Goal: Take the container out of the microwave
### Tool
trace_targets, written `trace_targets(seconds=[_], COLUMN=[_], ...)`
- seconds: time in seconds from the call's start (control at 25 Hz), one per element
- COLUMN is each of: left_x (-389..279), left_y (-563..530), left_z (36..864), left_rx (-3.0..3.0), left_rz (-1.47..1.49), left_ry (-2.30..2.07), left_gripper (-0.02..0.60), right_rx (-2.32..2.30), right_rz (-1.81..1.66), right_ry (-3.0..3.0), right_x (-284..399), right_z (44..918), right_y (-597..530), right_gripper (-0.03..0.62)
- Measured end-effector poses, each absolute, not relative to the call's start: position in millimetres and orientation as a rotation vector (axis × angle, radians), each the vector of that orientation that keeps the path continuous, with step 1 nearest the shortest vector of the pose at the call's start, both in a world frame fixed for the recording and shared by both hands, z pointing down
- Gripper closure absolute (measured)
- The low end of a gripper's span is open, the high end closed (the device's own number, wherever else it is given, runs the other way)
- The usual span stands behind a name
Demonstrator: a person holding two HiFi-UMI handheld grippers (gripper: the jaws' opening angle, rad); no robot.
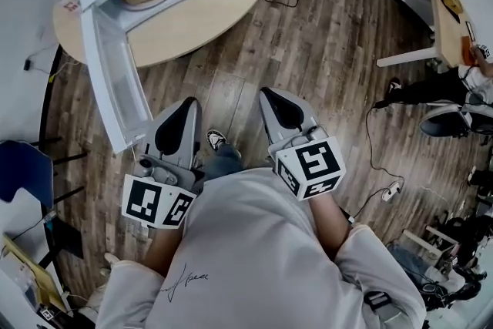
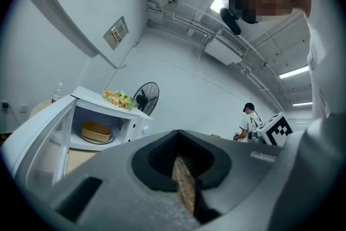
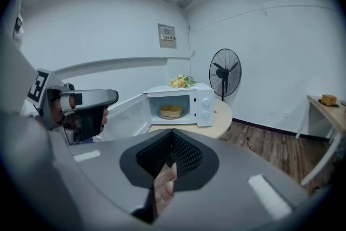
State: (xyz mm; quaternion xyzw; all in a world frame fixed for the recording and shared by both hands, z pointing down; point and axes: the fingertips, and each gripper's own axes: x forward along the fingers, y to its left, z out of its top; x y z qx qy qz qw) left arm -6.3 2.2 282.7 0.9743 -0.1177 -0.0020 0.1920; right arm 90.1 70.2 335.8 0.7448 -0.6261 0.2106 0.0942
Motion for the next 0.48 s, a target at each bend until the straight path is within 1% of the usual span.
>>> trace_targets(seconds=[0.28, 0.48], left_x=[3, 14], left_y=[-26, -41], left_z=[293, 301], left_rx=[2.715, 2.744], left_rz=[0.017, 0.057], left_ry=[-0.362, -0.431], left_gripper=[0.578, 0.578], right_rx=[2.082, 2.034], right_rz=[0.606, 0.578], right_ry=[-1.907, -1.961], right_x=[85, 97], right_z=[345, 346], right_y=[31, 6], right_gripper=[0.582, 0.582])
